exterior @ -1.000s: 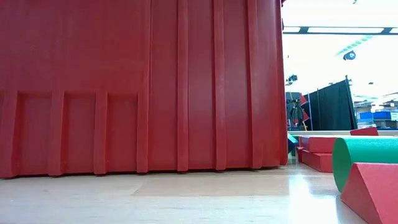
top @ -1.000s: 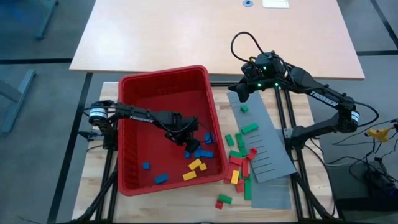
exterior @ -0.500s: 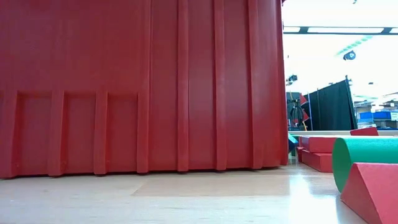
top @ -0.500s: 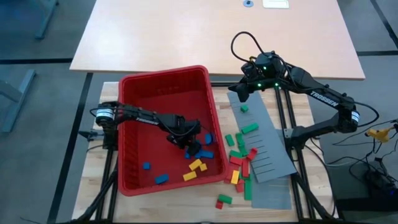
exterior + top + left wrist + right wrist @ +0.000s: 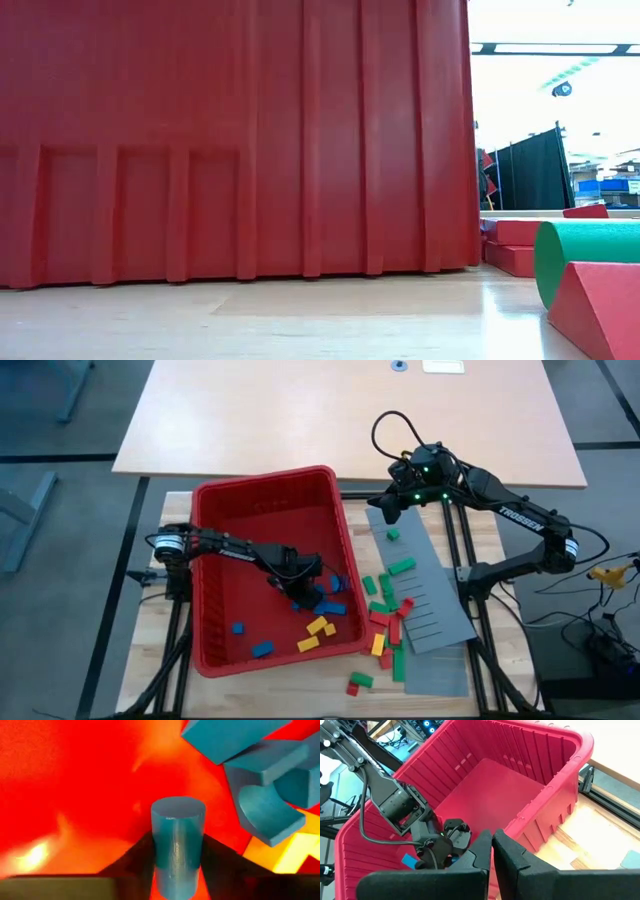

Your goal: Sort blocks

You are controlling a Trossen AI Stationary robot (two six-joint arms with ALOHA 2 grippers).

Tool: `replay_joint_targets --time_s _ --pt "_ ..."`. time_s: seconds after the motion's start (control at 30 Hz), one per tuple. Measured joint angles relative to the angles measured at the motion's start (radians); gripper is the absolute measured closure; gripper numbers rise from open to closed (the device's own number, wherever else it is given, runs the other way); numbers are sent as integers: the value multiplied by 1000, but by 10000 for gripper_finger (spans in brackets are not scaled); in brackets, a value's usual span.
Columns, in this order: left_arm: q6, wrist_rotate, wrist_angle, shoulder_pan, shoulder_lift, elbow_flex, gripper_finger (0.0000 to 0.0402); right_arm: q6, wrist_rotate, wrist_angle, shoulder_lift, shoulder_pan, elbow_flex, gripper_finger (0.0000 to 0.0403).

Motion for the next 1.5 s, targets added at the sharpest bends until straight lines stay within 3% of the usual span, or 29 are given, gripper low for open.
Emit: replay_joint_targets --time_s 0.07,0.37,0.57,0.93,1.27,1.5 --pt "13 2 9 0 0 1 304 0 0 0 0 0 0 403" --pt "53 -11 5 0 -21 -2 303 -1 2 1 0 0 0 403" --pt "56 -57 -8 5 -129 14 303 -4 3 1 0 0 0 403" --pt "231 -183 25 6 -316 206 303 -12 19 7 0 0 0 403" --pt "397 -188 64 6 -203 497 303 -12 26 7 0 0 0 403" --pt "441 -80 61 6 -48 632 303 -12 26 6 0 0 0 403"
